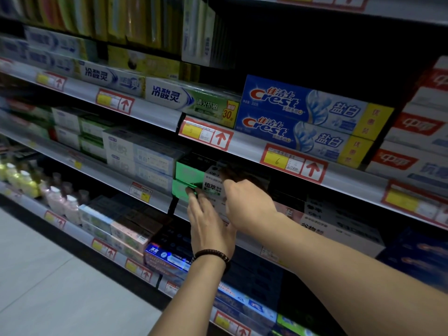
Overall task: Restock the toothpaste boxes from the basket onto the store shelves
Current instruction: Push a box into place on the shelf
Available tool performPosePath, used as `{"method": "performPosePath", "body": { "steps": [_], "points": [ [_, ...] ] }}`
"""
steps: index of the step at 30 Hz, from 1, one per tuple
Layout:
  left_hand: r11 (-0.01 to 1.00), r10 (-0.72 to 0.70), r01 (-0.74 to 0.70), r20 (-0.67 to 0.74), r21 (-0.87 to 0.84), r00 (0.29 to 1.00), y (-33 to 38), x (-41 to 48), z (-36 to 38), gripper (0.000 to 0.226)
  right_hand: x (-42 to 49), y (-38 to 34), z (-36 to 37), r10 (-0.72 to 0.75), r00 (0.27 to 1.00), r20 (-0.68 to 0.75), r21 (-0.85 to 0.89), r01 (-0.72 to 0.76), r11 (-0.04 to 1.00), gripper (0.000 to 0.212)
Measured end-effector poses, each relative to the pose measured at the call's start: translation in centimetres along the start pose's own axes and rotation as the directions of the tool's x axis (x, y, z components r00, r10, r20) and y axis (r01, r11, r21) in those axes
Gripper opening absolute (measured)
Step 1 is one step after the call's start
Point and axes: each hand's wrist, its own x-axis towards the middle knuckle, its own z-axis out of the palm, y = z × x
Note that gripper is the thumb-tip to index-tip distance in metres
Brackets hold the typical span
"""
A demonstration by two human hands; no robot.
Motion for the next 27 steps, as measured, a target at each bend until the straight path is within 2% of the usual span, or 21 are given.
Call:
{"method": "performPosePath", "body": {
  "steps": [12, 27],
  "points": [
    [1.0, -0.013, 0.013, 0.028, 0.003, 1.0, 0.1, 0.0, 0.2, 0.1, -0.6, -1.1, -0.4, 0.014, 1.0, 0.018, -0.028, -0.014, 1.0, 0.033],
    [0.999, -0.029, 0.029, 0.014, -0.026, 0.999, 0.3, 0.3, 0.5, 0.094, -0.8, -1.4, -0.1, 0.004, 0.999, 0.049, 0.047, -0.007, 0.999, 0.032]
  ]
}}
